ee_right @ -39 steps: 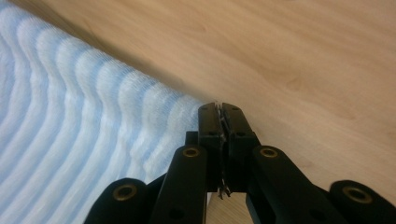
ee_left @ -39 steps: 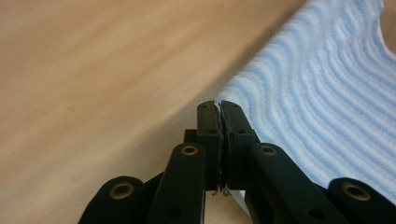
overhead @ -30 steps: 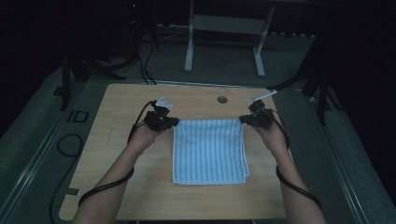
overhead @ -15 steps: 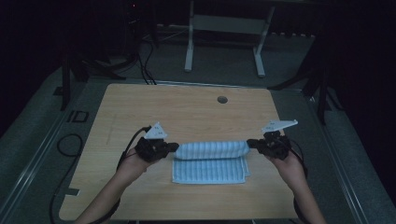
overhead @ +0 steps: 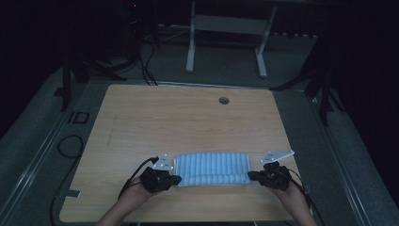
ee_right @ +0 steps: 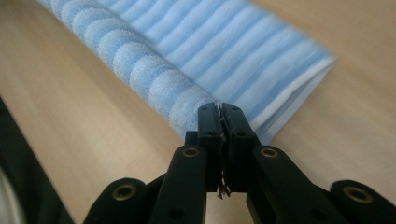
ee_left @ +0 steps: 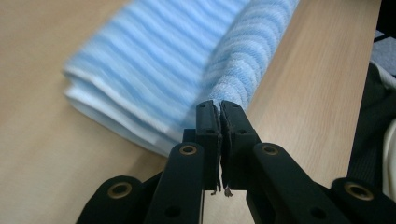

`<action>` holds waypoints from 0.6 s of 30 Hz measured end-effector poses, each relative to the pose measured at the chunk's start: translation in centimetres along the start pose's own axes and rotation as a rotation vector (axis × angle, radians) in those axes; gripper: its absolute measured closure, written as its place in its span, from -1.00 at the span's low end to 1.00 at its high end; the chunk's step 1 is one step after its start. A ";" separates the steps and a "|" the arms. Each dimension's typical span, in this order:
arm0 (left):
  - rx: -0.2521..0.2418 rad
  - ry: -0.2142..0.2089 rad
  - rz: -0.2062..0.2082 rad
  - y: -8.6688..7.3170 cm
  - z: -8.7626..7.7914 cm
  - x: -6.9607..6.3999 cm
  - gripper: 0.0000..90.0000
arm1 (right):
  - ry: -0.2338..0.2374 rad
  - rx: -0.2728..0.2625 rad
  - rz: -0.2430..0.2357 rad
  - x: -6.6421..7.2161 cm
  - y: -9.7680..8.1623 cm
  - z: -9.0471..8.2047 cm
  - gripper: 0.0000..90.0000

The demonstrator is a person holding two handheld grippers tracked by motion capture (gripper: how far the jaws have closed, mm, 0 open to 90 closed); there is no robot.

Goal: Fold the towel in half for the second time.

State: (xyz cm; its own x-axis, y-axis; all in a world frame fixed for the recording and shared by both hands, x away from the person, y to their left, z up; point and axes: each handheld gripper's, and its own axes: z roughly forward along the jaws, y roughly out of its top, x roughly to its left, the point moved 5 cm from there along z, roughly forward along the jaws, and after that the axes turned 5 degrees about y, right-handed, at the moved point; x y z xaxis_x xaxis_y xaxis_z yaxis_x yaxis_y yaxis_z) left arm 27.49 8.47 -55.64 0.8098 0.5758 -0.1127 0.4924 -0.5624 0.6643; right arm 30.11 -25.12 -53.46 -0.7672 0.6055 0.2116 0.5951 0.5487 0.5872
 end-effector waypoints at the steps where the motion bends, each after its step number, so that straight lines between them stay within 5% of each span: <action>1: 0.014 -0.001 0.009 -0.2 -0.1 -0.1 0.74 | 0.024 0.034 0.015 0.3 -0.8 0.3 0.70; 7: -0.004 0.107 0.019 1.4 -2.1 0.9 0.24 | -0.009 0.005 0.016 0.4 -0.3 -0.9 0.44; 9: -0.019 0.109 0.025 2.0 -2.0 1.2 0.05 | -0.032 -0.019 0.000 0.0 1.1 -1.2 0.39; 14: -0.012 0.070 0.032 3.3 0.2 1.5 -0.11 | -0.039 -0.018 -0.030 -0.6 3.0 0.7 0.28; 18: 0.014 0.075 0.091 3.8 2.9 1.4 -0.22 | -0.041 0.015 -0.055 -1.5 3.4 3.3 0.14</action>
State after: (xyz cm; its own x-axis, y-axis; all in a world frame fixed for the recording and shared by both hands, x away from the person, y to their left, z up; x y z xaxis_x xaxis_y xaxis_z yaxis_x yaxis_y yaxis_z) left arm 31.48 5.40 -55.44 0.8255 0.5644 0.0031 0.4230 -0.6223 0.6586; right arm 34.11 -22.21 -54.36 -0.7888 0.5967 0.1471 0.5557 0.5902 0.5856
